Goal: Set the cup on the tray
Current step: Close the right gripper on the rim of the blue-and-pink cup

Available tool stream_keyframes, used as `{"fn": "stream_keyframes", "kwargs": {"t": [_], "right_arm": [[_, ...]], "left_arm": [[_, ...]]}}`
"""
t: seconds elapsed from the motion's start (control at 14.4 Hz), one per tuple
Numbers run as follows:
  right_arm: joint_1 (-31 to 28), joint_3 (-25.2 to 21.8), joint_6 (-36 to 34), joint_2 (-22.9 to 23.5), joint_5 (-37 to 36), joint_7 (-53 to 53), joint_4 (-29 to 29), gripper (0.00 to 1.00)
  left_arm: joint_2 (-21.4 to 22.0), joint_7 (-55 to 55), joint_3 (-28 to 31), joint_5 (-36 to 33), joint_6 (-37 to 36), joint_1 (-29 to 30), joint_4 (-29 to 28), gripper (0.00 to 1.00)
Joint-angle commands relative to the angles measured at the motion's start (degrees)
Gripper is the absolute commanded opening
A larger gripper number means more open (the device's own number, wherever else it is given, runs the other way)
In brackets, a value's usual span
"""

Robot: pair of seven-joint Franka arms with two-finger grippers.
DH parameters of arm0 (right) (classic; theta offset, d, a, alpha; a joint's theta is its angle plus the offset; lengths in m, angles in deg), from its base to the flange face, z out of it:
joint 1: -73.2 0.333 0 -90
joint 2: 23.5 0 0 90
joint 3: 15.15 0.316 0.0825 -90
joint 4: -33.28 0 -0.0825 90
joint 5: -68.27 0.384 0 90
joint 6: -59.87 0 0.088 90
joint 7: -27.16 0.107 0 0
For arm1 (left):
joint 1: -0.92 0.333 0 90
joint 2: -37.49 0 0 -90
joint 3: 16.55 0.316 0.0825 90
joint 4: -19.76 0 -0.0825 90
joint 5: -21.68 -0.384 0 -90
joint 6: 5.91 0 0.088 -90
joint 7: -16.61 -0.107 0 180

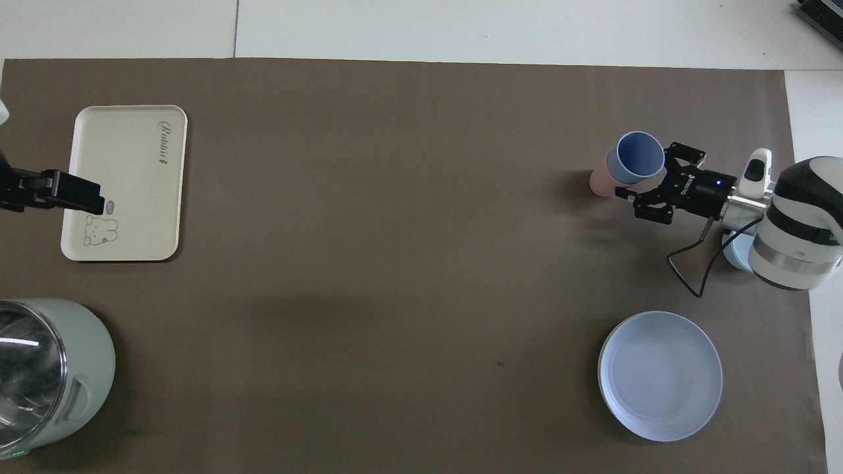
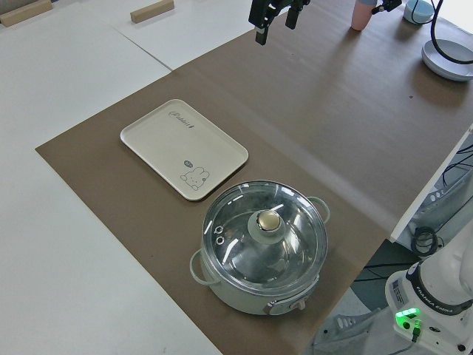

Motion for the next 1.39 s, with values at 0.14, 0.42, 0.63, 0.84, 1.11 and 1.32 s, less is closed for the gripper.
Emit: {"fn": "stream_keyframes", "kwargs": {"t": [0.14,0.42,0.63,0.84,1.11,1.32], "right_arm": [[0.8,0.2,1.8,-1.3,2.3,-3.1,2.4,1.0],[2.3,0.2,2.3,-1.3,5.2,-3.8,3.1,1.0],[2.5,0.2,3.6,-1.2,6.2,-4.7,3.1,1.0],[2.5,0.2,3.9,-1.2,6.5,-4.8,2.9,0.99],[2.7,0.2,5.0,-1.2,6.5,-4.2,2.4,0.0],[4.5,0.5,7.6,-2.3,6.0,1.3,0.3,0.0]], "left_arm": [[1.4,0.4,0.0,0.3,0.2,0.1,-1.6,1.0],[1.4,0.4,0.0,0.3,0.2,0.1,-1.6,1.0],[1.4,0.4,0.0,0.3,0.2,0.1,-1.6,1.0],[1.4,0.4,0.1,0.3,0.2,0.1,-1.6,1.0],[1.4,0.4,0.0,0.3,0.2,0.1,-1.6,1.0],[1.4,0.4,0.1,0.3,0.2,0.1,-1.6,1.0]]}}
